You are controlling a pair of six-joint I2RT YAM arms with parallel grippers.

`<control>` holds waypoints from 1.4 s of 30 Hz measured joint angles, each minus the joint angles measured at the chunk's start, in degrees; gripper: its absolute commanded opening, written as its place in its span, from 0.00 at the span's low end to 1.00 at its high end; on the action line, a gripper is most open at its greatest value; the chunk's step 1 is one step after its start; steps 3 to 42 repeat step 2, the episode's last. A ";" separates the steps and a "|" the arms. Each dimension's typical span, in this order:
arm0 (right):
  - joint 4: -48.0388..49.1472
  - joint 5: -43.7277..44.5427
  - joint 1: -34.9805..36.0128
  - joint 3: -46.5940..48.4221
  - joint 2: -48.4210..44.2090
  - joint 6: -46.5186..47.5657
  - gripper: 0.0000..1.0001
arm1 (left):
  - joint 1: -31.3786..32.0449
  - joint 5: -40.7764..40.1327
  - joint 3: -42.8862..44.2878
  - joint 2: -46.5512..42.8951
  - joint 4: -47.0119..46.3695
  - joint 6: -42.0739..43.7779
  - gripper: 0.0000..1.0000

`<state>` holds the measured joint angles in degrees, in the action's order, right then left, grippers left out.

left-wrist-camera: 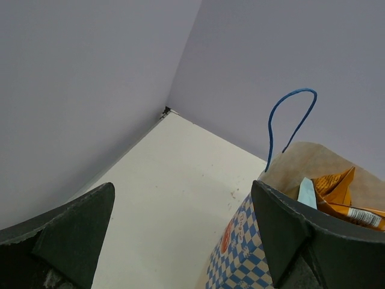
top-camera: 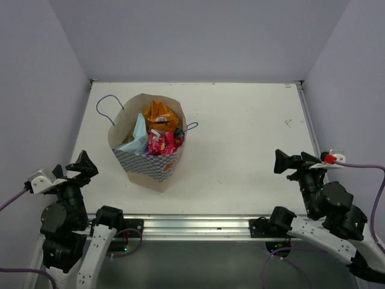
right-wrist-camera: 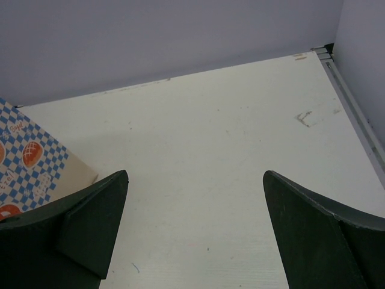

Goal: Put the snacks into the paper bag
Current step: Reset both arms

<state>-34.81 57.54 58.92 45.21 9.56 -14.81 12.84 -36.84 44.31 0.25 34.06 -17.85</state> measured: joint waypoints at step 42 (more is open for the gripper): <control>0.09 0.04 0.00 -0.02 0.07 0.26 0.99 | 0.00 0.02 -0.33 0.00 -0.70 0.02 0.99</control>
